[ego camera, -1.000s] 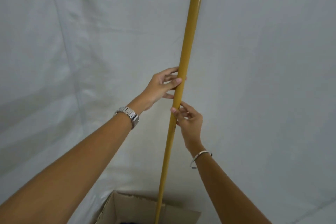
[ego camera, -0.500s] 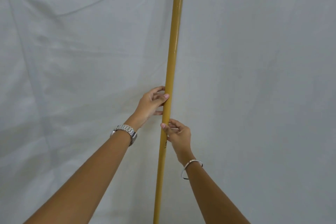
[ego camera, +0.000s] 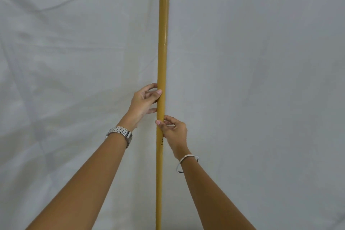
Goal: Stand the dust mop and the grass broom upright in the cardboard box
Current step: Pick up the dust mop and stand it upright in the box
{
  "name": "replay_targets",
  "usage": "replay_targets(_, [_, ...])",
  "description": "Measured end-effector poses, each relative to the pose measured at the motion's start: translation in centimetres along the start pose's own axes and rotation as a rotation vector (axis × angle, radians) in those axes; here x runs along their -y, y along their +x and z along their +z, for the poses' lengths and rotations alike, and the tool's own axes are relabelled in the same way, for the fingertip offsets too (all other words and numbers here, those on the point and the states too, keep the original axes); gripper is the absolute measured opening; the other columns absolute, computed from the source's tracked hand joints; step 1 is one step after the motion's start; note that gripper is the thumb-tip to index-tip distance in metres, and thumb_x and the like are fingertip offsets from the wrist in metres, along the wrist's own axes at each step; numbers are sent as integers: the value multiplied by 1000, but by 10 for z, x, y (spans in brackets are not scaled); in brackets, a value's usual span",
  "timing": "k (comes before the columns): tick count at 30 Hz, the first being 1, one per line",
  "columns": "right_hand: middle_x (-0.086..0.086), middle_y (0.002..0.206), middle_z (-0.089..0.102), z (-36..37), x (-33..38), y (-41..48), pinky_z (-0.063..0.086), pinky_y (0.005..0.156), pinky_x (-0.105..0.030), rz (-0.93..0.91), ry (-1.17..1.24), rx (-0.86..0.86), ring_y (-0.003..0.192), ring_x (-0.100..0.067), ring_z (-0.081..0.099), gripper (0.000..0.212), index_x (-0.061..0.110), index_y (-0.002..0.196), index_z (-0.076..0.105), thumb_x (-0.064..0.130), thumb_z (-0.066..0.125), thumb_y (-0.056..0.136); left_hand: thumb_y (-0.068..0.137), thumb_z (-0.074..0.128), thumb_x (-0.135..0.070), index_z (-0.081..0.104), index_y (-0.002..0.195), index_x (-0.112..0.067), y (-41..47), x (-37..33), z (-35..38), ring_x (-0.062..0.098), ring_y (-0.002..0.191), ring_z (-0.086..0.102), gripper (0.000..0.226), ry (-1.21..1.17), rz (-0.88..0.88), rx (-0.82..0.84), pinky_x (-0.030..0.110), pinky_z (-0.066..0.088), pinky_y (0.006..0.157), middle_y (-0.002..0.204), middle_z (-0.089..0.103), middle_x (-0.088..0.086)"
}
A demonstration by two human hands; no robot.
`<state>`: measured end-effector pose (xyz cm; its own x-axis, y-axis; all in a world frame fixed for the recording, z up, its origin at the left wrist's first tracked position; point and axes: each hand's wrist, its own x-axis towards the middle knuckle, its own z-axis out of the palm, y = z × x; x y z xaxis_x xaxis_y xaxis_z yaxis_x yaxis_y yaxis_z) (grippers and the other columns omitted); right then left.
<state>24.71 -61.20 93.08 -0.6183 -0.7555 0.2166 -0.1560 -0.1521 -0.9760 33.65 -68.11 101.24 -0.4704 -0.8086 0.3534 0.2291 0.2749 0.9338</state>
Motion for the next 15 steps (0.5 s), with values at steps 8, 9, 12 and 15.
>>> replay_targets(8, [7, 137, 46, -25, 9, -26, 46, 96, -36, -131, -315, 105, 120, -13, 49, 80, 32, 138, 33, 48, 73, 72, 83, 65, -34, 43, 127, -26, -41, 0, 9, 7, 102, 60, 49, 153, 197, -285, 11, 47, 80, 121, 58, -5])
replay_targets(9, [5, 142, 43, -32, 6, -31, 42, 100, -37, -194, -428, 87, 126, -14, 45, 81, 29, 141, 29, 50, 70, 74, 86, 60, -37, 41, 129, -27, -50, 3, 7, 8, 106, 59, 48, 201, 229, -306, 9, 44, 81, 124, 58, -4])
replay_targets(12, [-5, 152, 32, -54, 1, -47, 25, 113, -40, -385, -814, 23, 138, -20, 31, 75, 20, 145, 22, 57, 50, 86, 95, 39, -44, 35, 136, -26, -79, 12, 9, 16, 123, 50, 44, 431, 276, -378, 27, 40, 97, 137, 51, -1])
replay_targets(15, [-7, 154, 26, -76, 11, -60, 19, 114, -43, -476, -952, -42, 139, -24, 28, 62, 18, 145, 19, 51, 34, 94, 99, 26, -37, 29, 142, -17, -102, 12, 13, 18, 137, 34, 47, 852, 413, -390, 44, 22, 115, 149, 38, 6])
